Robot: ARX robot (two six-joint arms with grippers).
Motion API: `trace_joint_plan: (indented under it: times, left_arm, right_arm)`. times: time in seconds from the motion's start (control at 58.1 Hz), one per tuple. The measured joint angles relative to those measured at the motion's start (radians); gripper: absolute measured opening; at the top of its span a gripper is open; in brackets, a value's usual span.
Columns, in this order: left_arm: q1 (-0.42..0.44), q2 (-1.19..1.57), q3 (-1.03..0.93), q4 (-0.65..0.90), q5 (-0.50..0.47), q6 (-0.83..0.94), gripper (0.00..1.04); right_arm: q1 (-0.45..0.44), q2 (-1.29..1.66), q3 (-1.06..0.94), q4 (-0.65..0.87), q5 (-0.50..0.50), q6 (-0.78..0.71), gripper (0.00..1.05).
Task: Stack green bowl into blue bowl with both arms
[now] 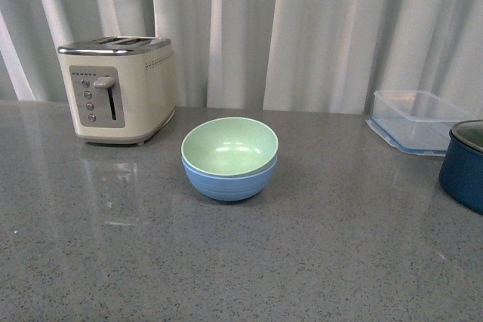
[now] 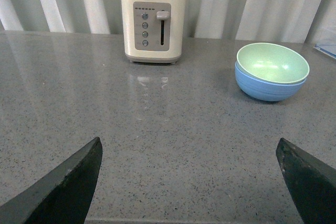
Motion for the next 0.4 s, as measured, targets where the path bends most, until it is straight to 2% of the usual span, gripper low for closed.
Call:
trace_joint_plan:
  times: [0.396]
  left_arm:
    - [0.000, 0.000, 0.000, 0.000, 0.000, 0.000, 0.98]
  right_arm:
    - [0.000, 0.000, 0.000, 0.000, 0.000, 0.000, 0.95]
